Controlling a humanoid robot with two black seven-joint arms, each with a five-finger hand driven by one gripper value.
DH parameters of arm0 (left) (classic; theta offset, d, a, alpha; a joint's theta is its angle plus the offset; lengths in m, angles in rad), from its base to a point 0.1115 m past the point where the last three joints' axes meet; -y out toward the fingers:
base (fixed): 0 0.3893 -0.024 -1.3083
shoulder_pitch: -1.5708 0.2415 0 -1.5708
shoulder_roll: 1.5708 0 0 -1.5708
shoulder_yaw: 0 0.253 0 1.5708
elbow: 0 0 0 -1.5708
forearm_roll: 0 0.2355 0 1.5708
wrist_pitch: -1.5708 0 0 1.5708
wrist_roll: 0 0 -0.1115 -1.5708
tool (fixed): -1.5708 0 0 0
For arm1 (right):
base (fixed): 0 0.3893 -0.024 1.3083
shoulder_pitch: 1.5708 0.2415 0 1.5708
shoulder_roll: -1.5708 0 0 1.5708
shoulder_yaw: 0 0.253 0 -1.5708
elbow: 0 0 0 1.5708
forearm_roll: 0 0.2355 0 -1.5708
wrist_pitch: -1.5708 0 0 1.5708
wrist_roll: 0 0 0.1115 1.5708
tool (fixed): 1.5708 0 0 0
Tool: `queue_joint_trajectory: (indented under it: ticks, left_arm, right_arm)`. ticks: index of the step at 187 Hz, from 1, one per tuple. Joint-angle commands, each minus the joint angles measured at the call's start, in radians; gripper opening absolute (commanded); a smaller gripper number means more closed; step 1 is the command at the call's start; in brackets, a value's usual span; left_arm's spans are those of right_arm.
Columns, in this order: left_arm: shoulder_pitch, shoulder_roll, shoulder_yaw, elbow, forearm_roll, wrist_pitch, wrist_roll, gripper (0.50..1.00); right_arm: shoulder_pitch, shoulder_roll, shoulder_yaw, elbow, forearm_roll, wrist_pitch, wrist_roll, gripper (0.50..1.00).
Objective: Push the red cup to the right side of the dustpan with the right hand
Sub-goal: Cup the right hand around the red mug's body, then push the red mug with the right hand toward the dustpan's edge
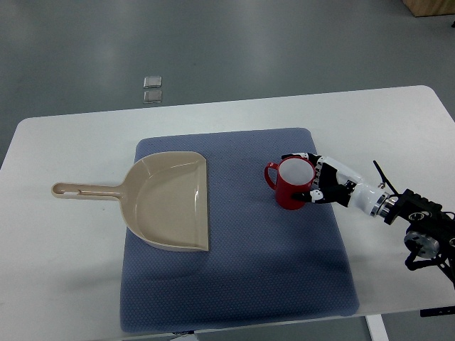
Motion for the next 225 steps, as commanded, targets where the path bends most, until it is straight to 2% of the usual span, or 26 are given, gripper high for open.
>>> queue_joint_trajectory:
  ticks: [1,92,168,225]
  left_arm:
    - [0.000,0.000,0.001,0.000,0.000,0.000,0.000,1.000]
    - [0.001,0.000,-0.001,-0.001,0.000,0.000,0.000,1.000]
    - [0.003,0.000,0.001,-0.001,0.001,0.000,0.000,1.000]
    - [0.003,0.000,0.001,-0.001,0.001,0.000,0.000,1.000]
  right_arm:
    - [0.000,0.001,0.000,0.000,0.000,0.001,0.000,0.932]
    - [-0.001,0.051,-0.001,0.000,0.000,-0.041,0.000,0.932]
    - [-0.006,0.120,-0.043,0.000,0.000,-0.131,0.000,0.928]
    - [0.005,0.162,-0.043,0.008,-0.001,-0.140,0.000,0.919]
